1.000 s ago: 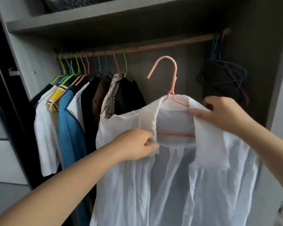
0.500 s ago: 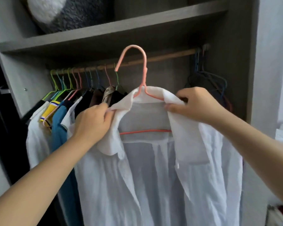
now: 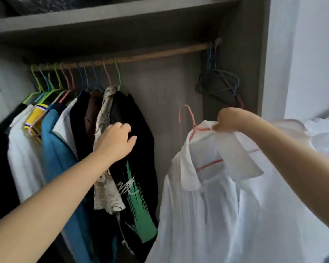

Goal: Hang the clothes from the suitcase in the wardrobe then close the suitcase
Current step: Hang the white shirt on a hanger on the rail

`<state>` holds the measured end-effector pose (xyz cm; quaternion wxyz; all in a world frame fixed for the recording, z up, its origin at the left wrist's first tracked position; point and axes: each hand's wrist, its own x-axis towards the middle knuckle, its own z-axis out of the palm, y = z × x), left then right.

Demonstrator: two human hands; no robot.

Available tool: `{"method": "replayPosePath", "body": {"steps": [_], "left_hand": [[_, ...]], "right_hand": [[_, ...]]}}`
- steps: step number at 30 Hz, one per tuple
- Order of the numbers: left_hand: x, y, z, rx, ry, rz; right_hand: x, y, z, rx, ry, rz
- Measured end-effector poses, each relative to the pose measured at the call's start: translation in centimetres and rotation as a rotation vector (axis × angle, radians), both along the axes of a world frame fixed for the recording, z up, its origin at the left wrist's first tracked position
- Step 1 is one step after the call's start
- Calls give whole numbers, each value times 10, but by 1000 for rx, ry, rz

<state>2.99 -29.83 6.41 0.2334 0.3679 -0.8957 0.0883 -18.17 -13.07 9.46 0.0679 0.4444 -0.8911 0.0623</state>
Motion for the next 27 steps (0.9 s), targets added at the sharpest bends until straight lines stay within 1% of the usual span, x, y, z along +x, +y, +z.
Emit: {"method": "replayPosePath", "body": {"steps": [2, 5, 7, 9, 11, 14, 16, 17, 22, 24, 27], "left_hand": [[-1, -7, 1, -68, 83, 50], [1, -13, -1, -45, 93, 117], [2, -17, 0, -42, 85, 136], [3, -23, 4, -26, 111, 143], [1, -31, 10, -8, 141, 156], [-3, -45, 20, -15, 168, 163], [-5, -54, 25, -34, 166, 166], [-5, -58, 28, -45, 154, 178], [-10, -84, 52, -112, -24, 234], [-16, -95, 60, -125, -39, 232], [-27, -102, 65, -115, -7, 228]], "right_hand": [[-4, -6, -4, -201, -40, -56], [-2, -19, -6, -469, -61, -101], [4, -28, -4, -587, -98, -94], [5, -41, 2, -668, -186, -79], [3, -57, 10, -770, -339, -52], [0, -84, 21, -958, -669, 46], [0, -102, 28, -1004, -813, 118], [2, -113, 32, -996, -849, 141], [8, -170, 58, -911, -869, 196], [11, -193, 67, -929, -872, 208], [9, -221, 85, -943, -872, 316]]}}
